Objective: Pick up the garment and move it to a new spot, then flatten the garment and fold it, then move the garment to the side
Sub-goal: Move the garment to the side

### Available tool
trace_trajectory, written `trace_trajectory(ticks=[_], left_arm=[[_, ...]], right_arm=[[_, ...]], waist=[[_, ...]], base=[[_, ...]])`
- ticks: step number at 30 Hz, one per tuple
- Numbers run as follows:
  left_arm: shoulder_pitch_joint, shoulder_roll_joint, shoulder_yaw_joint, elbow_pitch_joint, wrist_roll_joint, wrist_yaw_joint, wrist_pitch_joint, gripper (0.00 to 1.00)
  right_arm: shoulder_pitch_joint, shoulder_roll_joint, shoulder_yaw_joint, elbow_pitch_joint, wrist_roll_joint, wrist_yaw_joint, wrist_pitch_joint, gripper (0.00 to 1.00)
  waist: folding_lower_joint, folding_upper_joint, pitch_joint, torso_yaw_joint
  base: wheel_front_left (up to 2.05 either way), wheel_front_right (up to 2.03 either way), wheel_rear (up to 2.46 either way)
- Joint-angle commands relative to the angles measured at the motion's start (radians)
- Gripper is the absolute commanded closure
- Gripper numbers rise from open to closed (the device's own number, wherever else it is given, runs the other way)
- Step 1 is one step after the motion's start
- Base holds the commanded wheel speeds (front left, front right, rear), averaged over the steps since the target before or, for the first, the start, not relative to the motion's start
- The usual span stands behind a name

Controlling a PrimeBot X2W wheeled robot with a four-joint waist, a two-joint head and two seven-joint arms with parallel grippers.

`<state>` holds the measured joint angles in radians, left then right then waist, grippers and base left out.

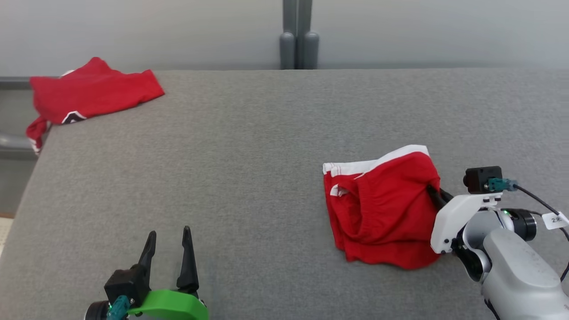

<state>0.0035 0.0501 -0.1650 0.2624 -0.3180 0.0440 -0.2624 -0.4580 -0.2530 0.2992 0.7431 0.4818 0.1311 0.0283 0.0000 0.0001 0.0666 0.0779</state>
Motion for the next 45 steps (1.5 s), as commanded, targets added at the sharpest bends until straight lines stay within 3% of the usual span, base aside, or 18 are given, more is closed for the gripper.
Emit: trace_trajectory(ticks=[1, 11, 19, 30, 45], left_arm=[[-0.025, 0.002, 0.003, -0.002, 0.009, -0.006, -0.003, 0.00], [-0.104, 0.016, -0.009, -0.010, 0.054, -0.023, -0.003, 0.00], [-0.172, 0.030, -0.031, -0.008, 0.082, -0.030, -0.003, 0.00], [-0.208, 0.055, -0.023, -0.039, 0.081, -0.016, 0.012, 0.00], [-0.255, 0.084, -0.025, -0.145, 0.091, 0.004, 0.039, 0.00]], right_arm=[[-0.022, -0.009, -0.002, 0.009, -0.004, -0.001, -0.015, 1.00], [-0.120, 0.000, -0.018, 0.041, -0.004, -0.001, -0.085, 1.00], [-0.203, 0.031, -0.019, 0.077, 0.003, -0.001, -0.145, 1.00], [-0.378, 0.015, -0.008, 0.163, 0.000, -0.001, -0.195, 1.00], [-0.638, -0.207, -0.096, 0.403, -0.111, -0.001, -0.272, 1.00]], waist=[[0.0000, -0.0001, 0.027, -0.129], [0.0000, -0.0001, 0.129, -0.383], [0.0000, -0.0001, 0.197, -0.466], [0.0000, -0.0001, 0.266, -0.409], [0.0000, -0.0001, 0.407, -0.247]], base=[[0.00, 0.00, 0.00], [0.00, 0.00, 0.00], [0.00, 0.00, 0.00], [0.00, 0.00, 0.00], [0.00, 0.00, 0.00]])
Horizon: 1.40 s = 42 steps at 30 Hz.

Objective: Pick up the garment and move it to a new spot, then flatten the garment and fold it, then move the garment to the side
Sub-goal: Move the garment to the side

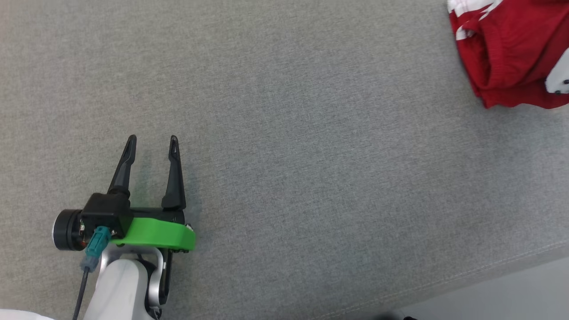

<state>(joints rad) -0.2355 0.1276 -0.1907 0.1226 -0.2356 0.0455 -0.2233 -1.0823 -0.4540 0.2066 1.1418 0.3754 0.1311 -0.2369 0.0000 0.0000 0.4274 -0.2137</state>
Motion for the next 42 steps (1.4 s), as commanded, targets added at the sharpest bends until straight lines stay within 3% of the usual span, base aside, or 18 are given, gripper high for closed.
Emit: trace_trajectory(ticks=[1, 5, 6, 7, 8, 12, 21, 32, 42], left_arm=[[-0.017, 0.006, -0.002, -0.010, 0.010, 0.003, 0.001, 0.00], [-0.019, 0.007, -0.013, -0.026, 0.015, 0.006, 0.007, 0.00], [-0.020, 0.007, -0.016, -0.027, 0.016, 0.006, 0.008, 0.00], [-0.021, 0.006, -0.019, -0.028, 0.016, 0.007, 0.010, 0.00], [-0.022, 0.005, -0.022, -0.029, 0.017, 0.008, 0.010, 0.00], [-0.027, 0.002, -0.031, -0.030, 0.016, 0.009, 0.014, 0.00], [-0.025, -0.002, -0.028, -0.005, -0.006, 0.011, -0.002, 0.00], [0.027, -0.023, 0.014, 0.089, -0.066, 0.015, -0.034, 0.00], [0.124, -0.040, 0.066, 0.155, -0.100, 0.017, -0.042, 0.00]], right_arm=[[-0.021, -0.017, -0.011, 0.016, -0.010, -0.001, -0.010, 1.00], [-0.043, -0.048, -0.038, 0.061, -0.041, -0.001, -0.022, 1.00], [-0.047, -0.054, -0.042, 0.067, -0.053, -0.001, -0.024, 0.67], [-0.050, -0.063, -0.043, 0.069, -0.070, -0.001, -0.026, 0.24], [-0.054, -0.073, -0.049, 0.065, -0.082, -0.001, -0.029, 0.00], [-0.020, -0.069, -0.130, -0.012, -0.134, -0.001, -0.028, 0.00], [0.092, 0.031, -0.228, -0.182, -0.245, -0.001, -0.028, 0.00], [0.211, 0.139, -0.121, -0.296, -0.193, -0.001, -0.029, 0.00], [0.410, 0.222, -0.034, -0.425, -0.126, -0.001, -0.029, 0.00]], waist=[[0.0000, 0.0000, 0.052, 0.050], [0.0000, 0.0000, 0.075, 0.065], [0.0000, 0.0000, 0.080, 0.066], [0.0000, 0.0000, 0.083, 0.067], [0.0000, 0.0000, 0.086, 0.068], [0.0000, 0.0000, 0.089, 0.068], [0.0000, 0.0000, 0.028, 0.053], [0.0000, 0.0000, -0.167, 0.067], [0.0000, 0.0000, -0.366, 0.128]], base=[[0.00, 0.00, 0.00], [0.00, 0.00, 0.00], [0.00, 0.00, 0.00], [0.00, 0.00, 0.00], [0.00, 0.00, 0.00], [0.00, 0.00, 0.00], [0.00, 0.00, 0.00], [0.00, 0.00, 0.00], [0.00, 0.00, 0.00]])
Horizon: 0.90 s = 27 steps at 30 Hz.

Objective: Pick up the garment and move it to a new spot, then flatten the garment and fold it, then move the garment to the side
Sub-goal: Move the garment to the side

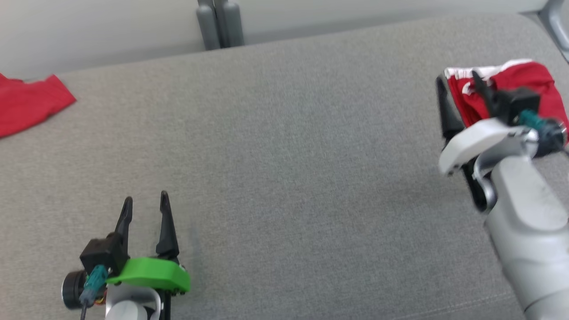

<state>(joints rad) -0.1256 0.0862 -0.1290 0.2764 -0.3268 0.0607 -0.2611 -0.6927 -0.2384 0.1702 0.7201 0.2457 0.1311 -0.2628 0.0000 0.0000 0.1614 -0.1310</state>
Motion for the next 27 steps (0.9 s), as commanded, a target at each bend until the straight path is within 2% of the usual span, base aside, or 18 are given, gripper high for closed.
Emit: trace_trajectory(ticks=[1, 7, 12, 19, 27], left_arm=[[0.031, 0.000, 0.011, 0.001, -0.008, 0.000, -0.005, 0.00], [0.098, -0.007, 0.033, -0.014, 0.001, -0.011, -0.004, 0.00], [0.137, -0.010, 0.044, -0.033, 0.014, -0.023, -0.004, 0.00], [0.183, -0.021, 0.041, -0.069, 0.030, -0.035, -0.004, 0.00], [0.193, -0.028, 0.034, -0.073, 0.035, -0.039, -0.005, 0.00]], right_arm=[[0.056, 0.018, 0.001, -0.025, 0.008, -0.001, -0.003, 0.00], [0.267, 0.104, -0.053, -0.195, 0.011, 0.000, -0.003, 0.00], [0.422, 0.158, -0.087, -0.326, -0.035, 0.000, -0.003, 0.00], [0.554, 0.184, -0.096, -0.416, -0.053, 0.000, -0.002, 0.00], [0.621, 0.187, -0.105, -0.441, -0.036, 0.000, -0.002, 0.00]], waist=[[0.0000, 0.0000, -0.118, 0.054], [0.0000, 0.0000, -0.173, 0.106], [0.0000, 0.0000, -0.188, 0.130], [0.0000, 0.0000, -0.197, 0.150], [0.0000, 0.0000, -0.199, 0.146]], base=[[0.00, 0.00, 0.00], [0.00, 0.00, 0.00], [0.00, 0.00, 0.00], [0.00, 0.00, 0.00], [0.00, 0.00, 0.00]])
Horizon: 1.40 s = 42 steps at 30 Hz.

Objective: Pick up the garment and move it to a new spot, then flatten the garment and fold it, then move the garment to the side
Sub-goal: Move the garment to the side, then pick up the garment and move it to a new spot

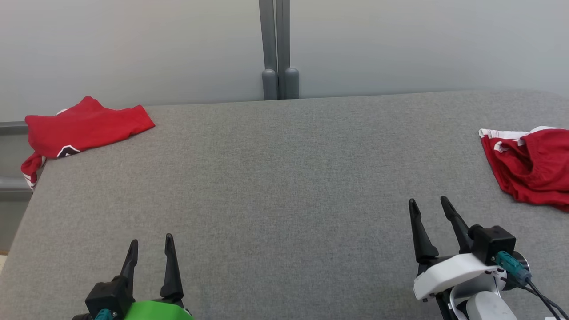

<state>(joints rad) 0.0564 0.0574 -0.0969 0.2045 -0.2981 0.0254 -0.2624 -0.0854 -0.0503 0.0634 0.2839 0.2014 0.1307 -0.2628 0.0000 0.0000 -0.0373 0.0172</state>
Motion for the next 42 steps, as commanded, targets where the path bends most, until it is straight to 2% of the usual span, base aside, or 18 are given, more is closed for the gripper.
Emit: trace_trajectory(ticks=[1, 16, 24, 29, 37, 42], left_arm=[[0.011, 0.000, 0.002, 0.000, 0.008, -0.005, -0.003, 0.00], [0.014, -0.005, -0.007, 0.012, 0.024, -0.011, -0.003, 0.00], [0.015, -0.005, -0.004, 0.013, 0.029, -0.008, -0.003, 0.00], [0.004, -0.005, -0.003, 0.006, 0.036, -0.006, -0.003, 0.00], [0.012, 0.003, 0.014, 0.000, 0.048, -0.005, -0.003, 0.00], [0.025, 0.009, 0.025, -0.006, 0.048, -0.006, -0.003, 0.00]], right_arm=[[0.018, -0.001, 0.007, -0.008, 0.012, 0.000, -0.002, 0.00], [0.029, -0.001, 0.030, -0.005, 0.013, 0.000, -0.002, 0.00], [0.035, -0.001, 0.036, -0.021, 0.002, 0.000, -0.002, 0.00], [0.040, -0.001, 0.036, -0.048, 0.000, 0.000, -0.003, 0.00], [0.036, -0.001, 0.039, -0.071, 0.012, 0.000, -0.003, 0.00], [0.032, -0.001, 0.051, -0.070, 0.025, 0.000, -0.003, 0.00]], waist=[[0.0000, 0.0000, -0.001, -0.005], [0.0000, 0.0000, -0.011, -0.014], [0.0000, 0.0000, -0.018, 0.025], [0.0000, 0.0000, -0.017, 0.133], [0.0000, 0.0000, -0.017, 0.357], [0.0000, 0.0000, -0.021, 0.459]], base=[[0.00, 0.00, 0.00], [0.00, 0.00, 0.00], [0.00, 0.00, 0.00], [0.00, 0.00, 0.00], [0.00, 0.00, 0.00], [0.00, 0.00, 0.00]])
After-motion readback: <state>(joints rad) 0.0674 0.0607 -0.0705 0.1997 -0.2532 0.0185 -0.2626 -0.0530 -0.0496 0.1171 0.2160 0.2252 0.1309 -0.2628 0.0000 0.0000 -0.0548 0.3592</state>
